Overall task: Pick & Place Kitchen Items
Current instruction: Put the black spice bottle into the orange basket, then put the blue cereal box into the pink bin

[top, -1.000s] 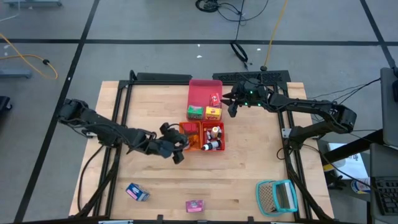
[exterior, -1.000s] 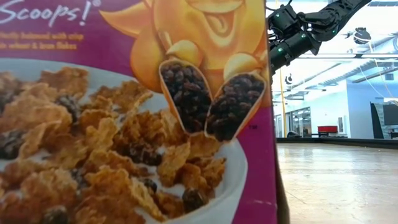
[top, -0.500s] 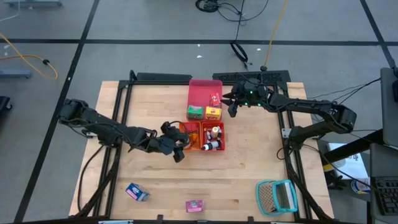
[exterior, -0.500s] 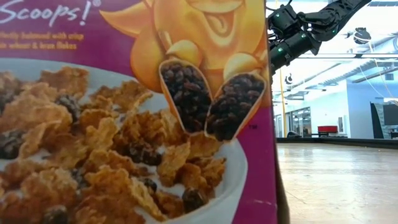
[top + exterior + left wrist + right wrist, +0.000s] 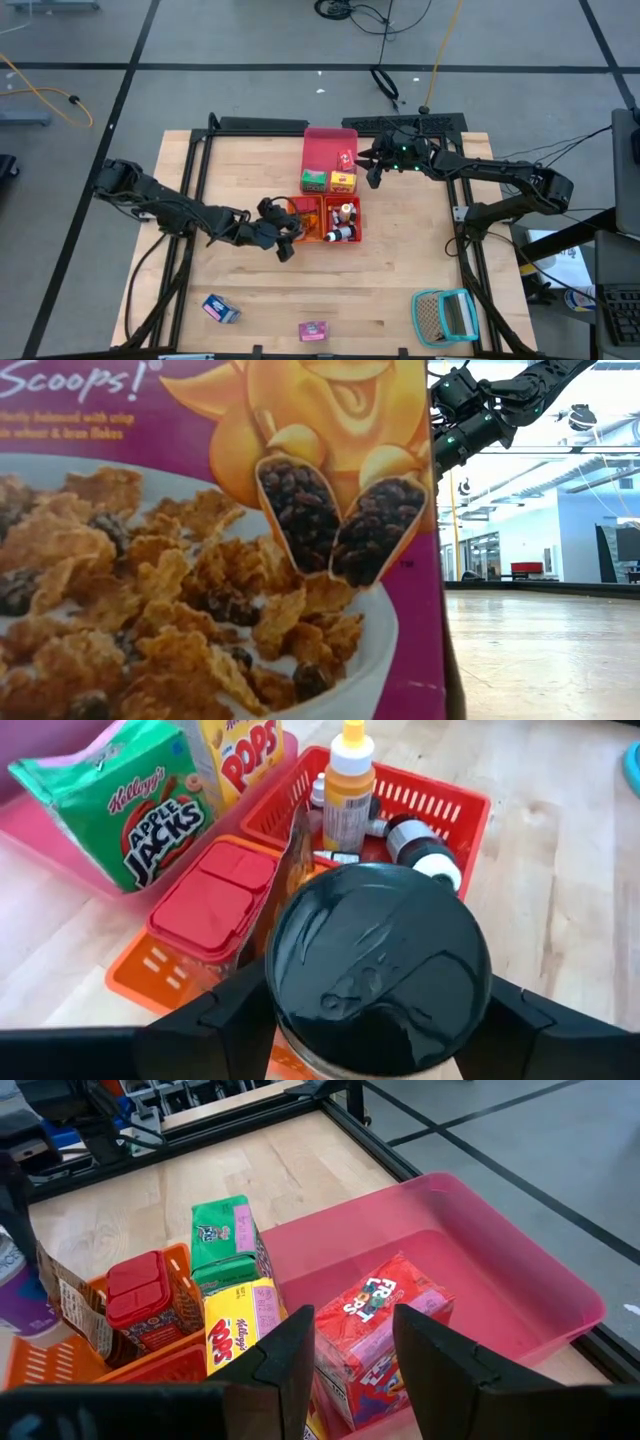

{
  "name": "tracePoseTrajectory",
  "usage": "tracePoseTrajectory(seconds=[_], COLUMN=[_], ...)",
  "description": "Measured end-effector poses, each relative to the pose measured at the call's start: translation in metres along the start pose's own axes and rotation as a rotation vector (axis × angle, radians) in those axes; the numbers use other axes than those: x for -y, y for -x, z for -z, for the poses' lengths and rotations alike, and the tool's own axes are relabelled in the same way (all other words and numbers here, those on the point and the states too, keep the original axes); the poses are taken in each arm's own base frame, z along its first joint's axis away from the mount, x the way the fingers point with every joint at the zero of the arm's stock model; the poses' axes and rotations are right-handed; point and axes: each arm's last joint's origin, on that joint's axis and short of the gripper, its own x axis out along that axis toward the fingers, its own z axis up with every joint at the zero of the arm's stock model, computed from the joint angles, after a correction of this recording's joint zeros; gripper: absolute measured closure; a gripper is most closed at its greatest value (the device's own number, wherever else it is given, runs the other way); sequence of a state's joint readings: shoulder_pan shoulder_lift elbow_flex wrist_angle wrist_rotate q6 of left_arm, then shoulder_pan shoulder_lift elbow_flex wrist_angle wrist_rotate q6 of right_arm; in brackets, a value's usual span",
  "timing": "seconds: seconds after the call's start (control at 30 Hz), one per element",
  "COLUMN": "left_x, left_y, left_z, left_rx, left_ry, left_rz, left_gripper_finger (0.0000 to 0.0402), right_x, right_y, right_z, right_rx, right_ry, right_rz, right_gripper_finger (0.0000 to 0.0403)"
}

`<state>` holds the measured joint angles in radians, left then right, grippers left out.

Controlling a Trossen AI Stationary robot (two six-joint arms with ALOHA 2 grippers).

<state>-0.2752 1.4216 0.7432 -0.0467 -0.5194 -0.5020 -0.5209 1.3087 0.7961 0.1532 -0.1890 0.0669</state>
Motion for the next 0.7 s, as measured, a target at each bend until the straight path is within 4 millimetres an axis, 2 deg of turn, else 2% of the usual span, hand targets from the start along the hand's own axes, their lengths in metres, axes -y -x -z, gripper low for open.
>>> tracePoseTrajectory(seconds=[0.37,0.7], left_x=[0.0004,-0.0001], left_y=[-0.0005,-0.0007], left_z=[-0.0009,-0.0021], left_rx=[0.032,0.048], left_ry=[0.004,-0.007], left_rz=[0.003,-0.013], left_gripper_finger=[0.0156,0.0105], right_x=[0.0000,0.0000], right_y=[0.0000,0.0000], right_z=[0.0000,0.0001], right_rx=[0.000,0.000], right_ry=[0.000,0.000], right_rz=[0.000,0.000], right_gripper_finger=[0.0271,0.0271])
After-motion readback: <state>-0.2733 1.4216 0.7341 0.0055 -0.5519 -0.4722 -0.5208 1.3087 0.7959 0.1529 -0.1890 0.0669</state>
